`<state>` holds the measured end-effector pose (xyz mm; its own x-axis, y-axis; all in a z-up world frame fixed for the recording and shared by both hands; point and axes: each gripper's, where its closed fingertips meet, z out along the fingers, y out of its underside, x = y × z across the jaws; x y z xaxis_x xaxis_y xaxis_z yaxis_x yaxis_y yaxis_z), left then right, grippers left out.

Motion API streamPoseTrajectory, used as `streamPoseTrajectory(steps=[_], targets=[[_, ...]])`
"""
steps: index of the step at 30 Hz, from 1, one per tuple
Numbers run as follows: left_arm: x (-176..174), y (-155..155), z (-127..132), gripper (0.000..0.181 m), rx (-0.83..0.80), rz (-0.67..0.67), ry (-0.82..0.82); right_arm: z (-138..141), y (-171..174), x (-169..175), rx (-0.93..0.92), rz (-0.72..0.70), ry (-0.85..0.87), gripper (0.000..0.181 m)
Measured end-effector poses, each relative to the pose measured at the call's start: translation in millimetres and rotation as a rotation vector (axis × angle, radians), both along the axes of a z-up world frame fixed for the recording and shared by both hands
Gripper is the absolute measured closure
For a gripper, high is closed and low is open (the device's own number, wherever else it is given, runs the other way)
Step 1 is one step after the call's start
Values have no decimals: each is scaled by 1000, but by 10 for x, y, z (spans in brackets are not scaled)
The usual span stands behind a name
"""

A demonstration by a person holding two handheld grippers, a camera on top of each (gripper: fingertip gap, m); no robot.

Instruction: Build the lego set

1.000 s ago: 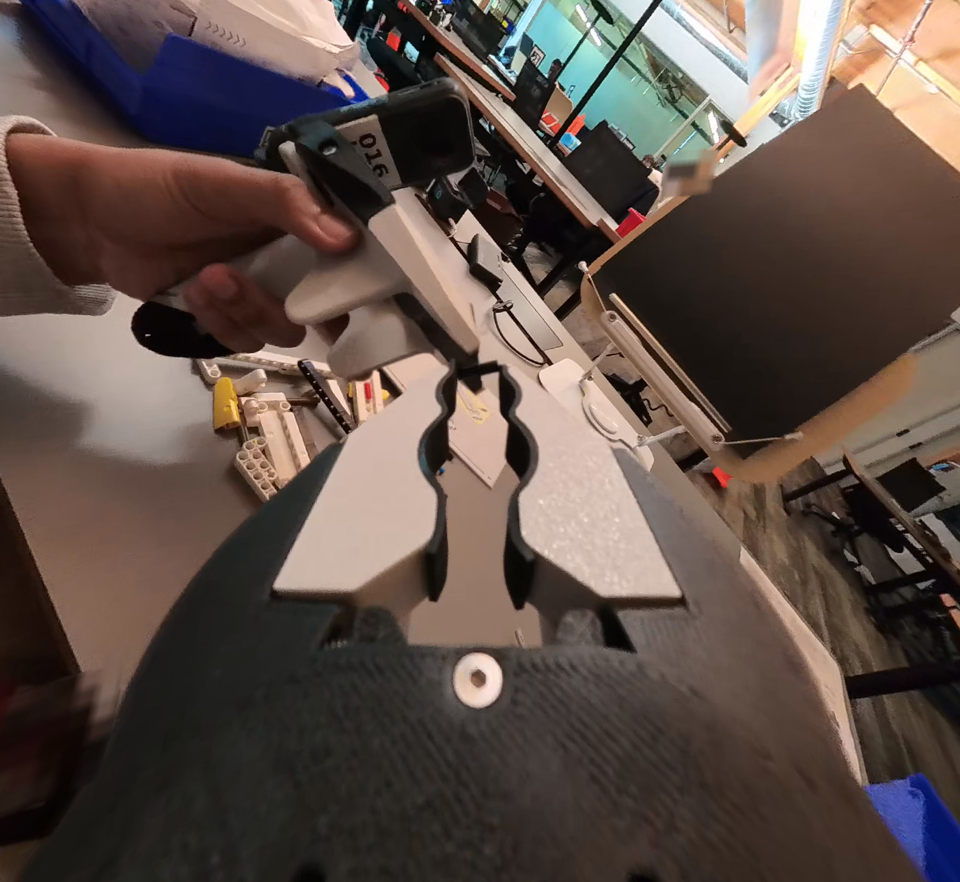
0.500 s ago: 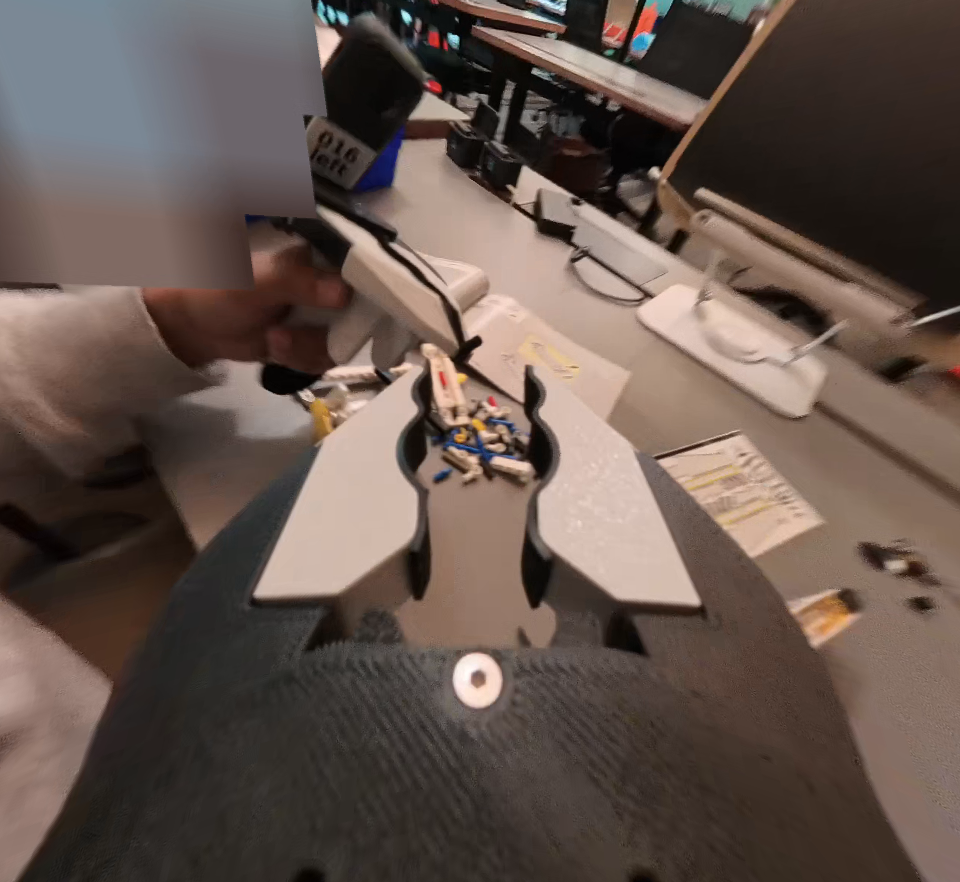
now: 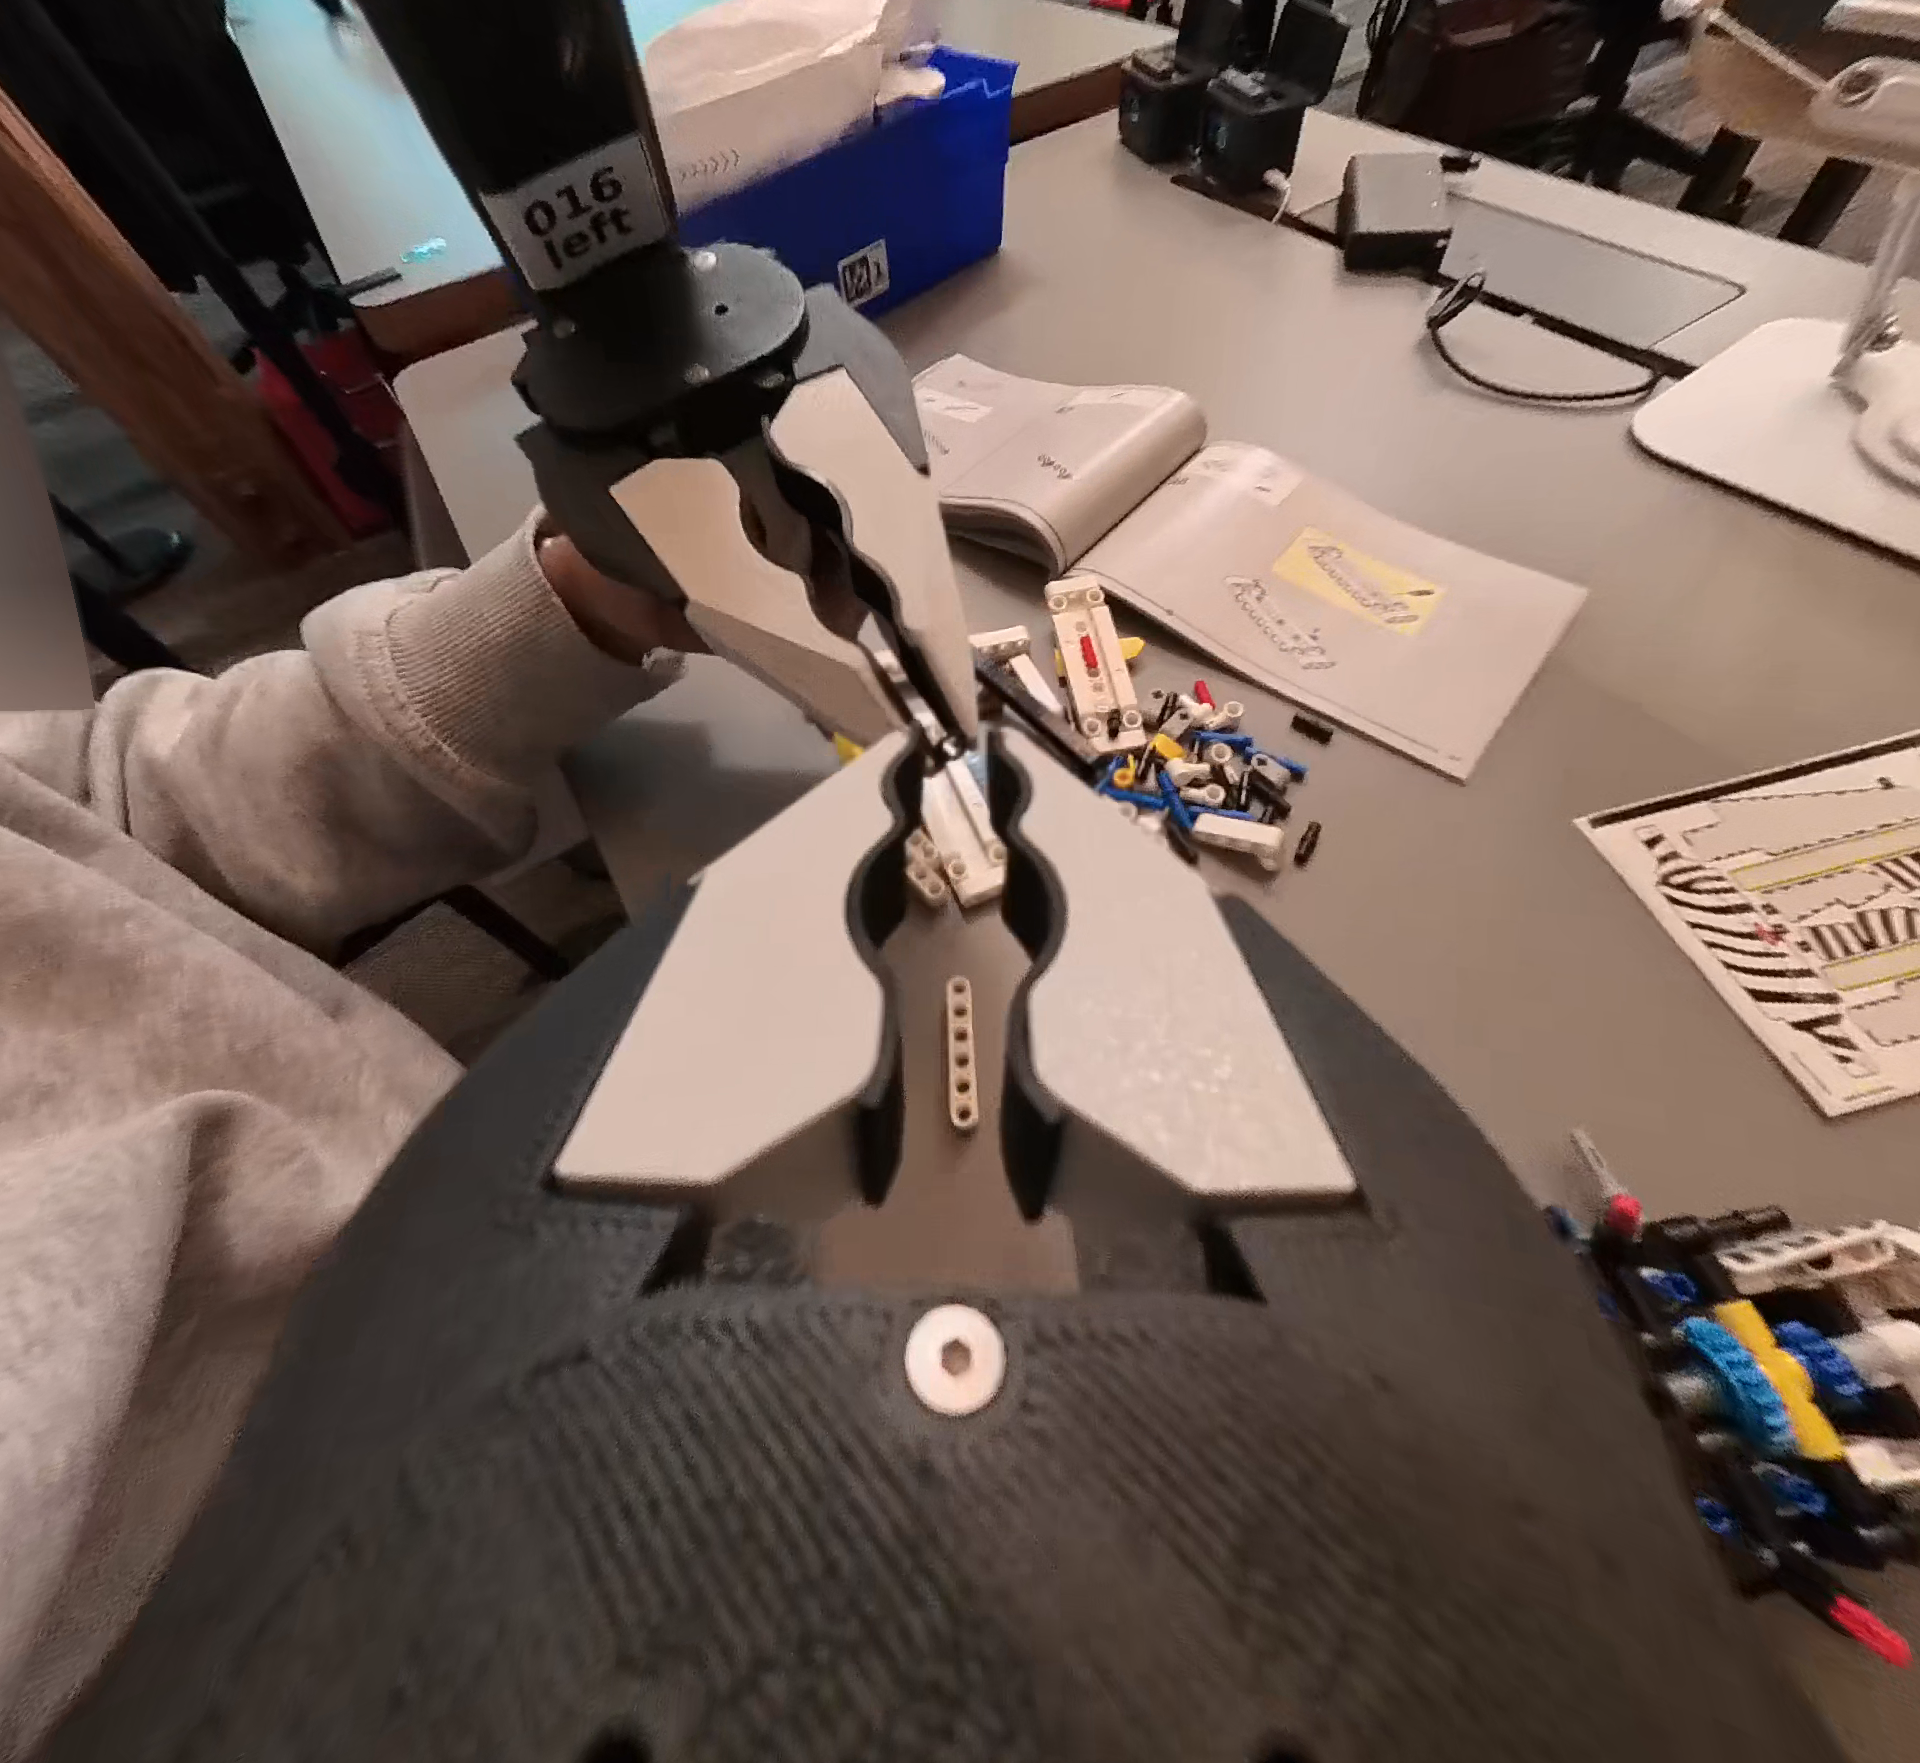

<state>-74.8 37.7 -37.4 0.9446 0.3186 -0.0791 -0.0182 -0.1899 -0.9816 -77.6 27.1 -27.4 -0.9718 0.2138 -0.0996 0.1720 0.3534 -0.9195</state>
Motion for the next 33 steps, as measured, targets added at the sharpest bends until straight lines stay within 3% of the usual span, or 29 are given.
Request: streamPoseTrajectory(steps=[7, 15, 24, 33], targets=[[21, -2, -99, 178, -63, -10, -16, -131, -7, 34, 93, 21, 70, 179], [100, -8, -157, 178, -93, -62, -64, -204, 0, 120, 136, 101, -23, 180], [85, 23, -267, 179, -113, -76, -103, -391, 63, 113, 231, 94, -70, 180], [103, 40, -264, 180, -85, -103, -140, -383, 70, 117, 165, 70, -62, 172]])
